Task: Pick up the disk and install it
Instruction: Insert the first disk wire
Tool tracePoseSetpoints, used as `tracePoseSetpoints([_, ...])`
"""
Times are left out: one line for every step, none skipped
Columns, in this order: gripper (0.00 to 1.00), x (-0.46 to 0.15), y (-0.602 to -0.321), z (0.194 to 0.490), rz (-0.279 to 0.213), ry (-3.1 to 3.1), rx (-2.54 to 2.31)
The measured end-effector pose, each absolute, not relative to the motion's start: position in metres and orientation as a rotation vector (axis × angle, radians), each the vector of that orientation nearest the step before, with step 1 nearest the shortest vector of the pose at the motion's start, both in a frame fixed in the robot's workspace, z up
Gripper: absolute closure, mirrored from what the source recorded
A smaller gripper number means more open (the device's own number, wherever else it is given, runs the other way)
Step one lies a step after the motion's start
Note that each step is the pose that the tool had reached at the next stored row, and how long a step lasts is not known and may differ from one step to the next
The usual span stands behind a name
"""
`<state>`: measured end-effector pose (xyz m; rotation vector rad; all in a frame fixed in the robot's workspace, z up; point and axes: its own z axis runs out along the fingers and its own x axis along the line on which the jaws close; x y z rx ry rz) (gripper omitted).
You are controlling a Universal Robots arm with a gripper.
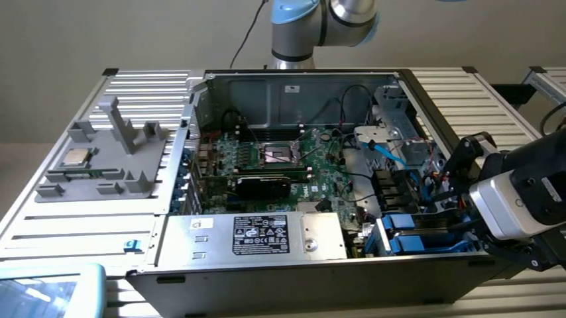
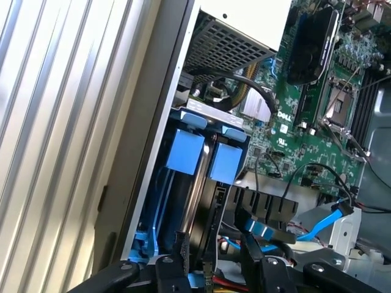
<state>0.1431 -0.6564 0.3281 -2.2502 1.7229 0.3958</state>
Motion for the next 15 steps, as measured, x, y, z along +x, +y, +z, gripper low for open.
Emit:
tracePoseSetpoints([0.54,0.1432,-0.6563,0.3278,0.396,1.723,-2.250])
tracePoseSetpoints([0.54,0.1431,-0.6562,0.3278,0.397,1.723,-2.250])
tracePoseSetpoints([0.54,0.1432,-0.6560,0.3276,0.397,1.722,-2.249])
tracePoseSetpoints([0.54,0.1431,-0.6557,0.3275,0.397,1.722,-2.249])
tracePoseSetpoints([0.54,0.1432,-0.6554,0.3276,0.397,1.722,-2.249])
tracePoseSetpoints([0.54,0.1432,-0.6549,0.3276,0.397,1.722,-2.249])
tracePoseSetpoints([0.54,0.1432,-0.6540,0.3276,0.398,1.722,-2.249])
tracePoseSetpoints([0.54,0.1432,-0.6531,0.3276,0.398,1.722,-2.249])
tracePoseSetpoints([0.54,0.1432,-0.6528,0.3276,0.398,1.722,-2.249])
tracePoseSetpoints([0.54,0.1432,-0.6527,0.3275,0.398,1.722,-2.249])
tracePoseSetpoints([0.54,0.1432,-0.6527,0.3276,0.398,1.722,-2.249])
tracePoseSetpoints([0.54,0.1432,-0.6527,0.3277,0.399,1.722,-2.248])
tracePoseSetpoints([0.54,0.1431,-0.6526,0.3277,0.400,1.722,-2.248])
tracePoseSetpoints([0.54,0.1431,-0.6526,0.3276,0.401,1.722,-2.248])
tracePoseSetpoints([0.54,0.1432,-0.6526,0.3276,0.403,1.723,-2.248])
